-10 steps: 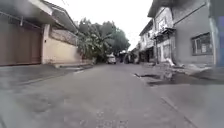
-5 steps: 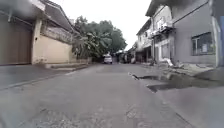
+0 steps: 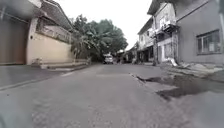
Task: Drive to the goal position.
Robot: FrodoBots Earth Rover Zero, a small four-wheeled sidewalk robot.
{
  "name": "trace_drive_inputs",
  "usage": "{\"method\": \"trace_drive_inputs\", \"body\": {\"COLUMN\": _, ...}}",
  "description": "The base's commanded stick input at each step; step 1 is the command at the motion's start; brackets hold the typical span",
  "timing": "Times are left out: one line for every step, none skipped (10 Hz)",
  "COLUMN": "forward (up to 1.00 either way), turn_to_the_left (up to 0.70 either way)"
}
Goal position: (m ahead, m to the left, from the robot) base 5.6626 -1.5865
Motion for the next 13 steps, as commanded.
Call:
{"method": "trace_drive_inputs", "body": {"forward": 1.0, "turn_to_the_left": 0.0}}
{"method": "trace_drive_inputs", "body": {"forward": 1.0, "turn_to_the_left": 0.0}}
{"method": "trace_drive_inputs", "body": {"forward": 1.0, "turn_to_the_left": 0.0}}
{"method": "trace_drive_inputs", "body": {"forward": 1.0, "turn_to_the_left": 0.0}}
{"method": "trace_drive_inputs", "body": {"forward": 1.0, "turn_to_the_left": 0.0}}
{"method": "trace_drive_inputs", "body": {"forward": 1.0, "turn_to_the_left": 0.0}}
{"method": "trace_drive_inputs", "body": {"forward": 1.0, "turn_to_the_left": 0.0}}
{"method": "trace_drive_inputs", "body": {"forward": 1.0, "turn_to_the_left": 0.03}}
{"method": "trace_drive_inputs", "body": {"forward": 1.0, "turn_to_the_left": 0.01}}
{"method": "trace_drive_inputs", "body": {"forward": 1.0, "turn_to_the_left": 0.03}}
{"method": "trace_drive_inputs", "body": {"forward": 1.0, "turn_to_the_left": 0.02}}
{"method": "trace_drive_inputs", "body": {"forward": 1.0, "turn_to_the_left": 0.0}}
{"method": "trace_drive_inputs", "body": {"forward": 1.0, "turn_to_the_left": 0.0}}
